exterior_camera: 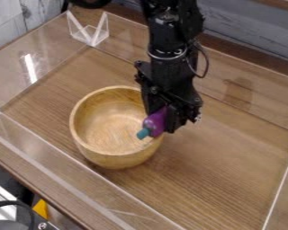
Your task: Put the purple eggplant in the brown bowl
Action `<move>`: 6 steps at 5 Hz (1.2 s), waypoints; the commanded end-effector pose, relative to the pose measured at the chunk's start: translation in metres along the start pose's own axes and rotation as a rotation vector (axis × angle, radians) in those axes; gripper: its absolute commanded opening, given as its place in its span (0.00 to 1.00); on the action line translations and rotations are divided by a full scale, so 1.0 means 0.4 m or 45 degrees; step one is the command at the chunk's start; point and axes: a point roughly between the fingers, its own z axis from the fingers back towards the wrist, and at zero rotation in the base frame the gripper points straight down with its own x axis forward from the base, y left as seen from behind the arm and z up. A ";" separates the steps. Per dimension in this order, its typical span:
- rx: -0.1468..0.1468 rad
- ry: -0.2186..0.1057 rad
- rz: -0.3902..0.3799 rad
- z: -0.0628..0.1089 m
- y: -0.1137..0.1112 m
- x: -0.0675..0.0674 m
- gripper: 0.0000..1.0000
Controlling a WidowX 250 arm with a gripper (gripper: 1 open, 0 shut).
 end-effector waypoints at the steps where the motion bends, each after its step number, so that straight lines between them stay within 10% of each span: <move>1: 0.004 -0.053 -0.038 0.025 -0.005 0.022 0.00; 6: 0.065 -0.007 0.063 0.005 0.096 -0.041 0.00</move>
